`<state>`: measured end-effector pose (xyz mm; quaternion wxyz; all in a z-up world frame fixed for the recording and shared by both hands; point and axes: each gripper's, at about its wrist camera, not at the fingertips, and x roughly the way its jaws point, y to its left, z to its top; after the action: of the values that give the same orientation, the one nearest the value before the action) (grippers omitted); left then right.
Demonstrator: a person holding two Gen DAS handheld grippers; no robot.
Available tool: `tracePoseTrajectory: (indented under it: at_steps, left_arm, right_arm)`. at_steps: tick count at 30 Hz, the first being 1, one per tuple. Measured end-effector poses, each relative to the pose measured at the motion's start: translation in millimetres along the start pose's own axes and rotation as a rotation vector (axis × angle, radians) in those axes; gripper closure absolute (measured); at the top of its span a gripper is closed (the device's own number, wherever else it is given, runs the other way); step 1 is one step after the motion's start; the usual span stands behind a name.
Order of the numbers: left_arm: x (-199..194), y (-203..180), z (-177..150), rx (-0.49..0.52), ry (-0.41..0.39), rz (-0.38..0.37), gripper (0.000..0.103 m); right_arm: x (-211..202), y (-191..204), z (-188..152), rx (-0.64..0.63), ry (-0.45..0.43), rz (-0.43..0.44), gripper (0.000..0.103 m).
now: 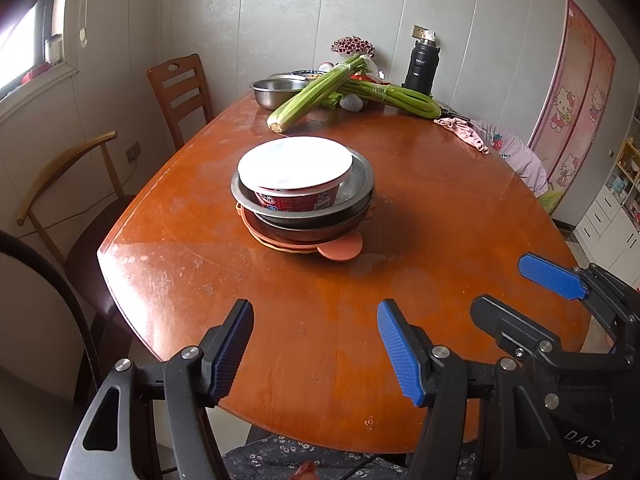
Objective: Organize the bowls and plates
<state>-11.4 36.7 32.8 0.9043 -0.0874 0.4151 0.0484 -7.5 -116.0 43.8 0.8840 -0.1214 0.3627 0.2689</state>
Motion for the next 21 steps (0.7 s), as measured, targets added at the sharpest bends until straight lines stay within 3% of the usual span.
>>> tracePoseTrajectory:
  at_steps: [21]
  left_arm:
    - [6.2, 3.9, 2.2, -0.004, 0.013, -0.001, 0.039]
  right_arm:
    - [3.6, -3.2, -1.6, 0.021, 0.013, -0.011, 0.033]
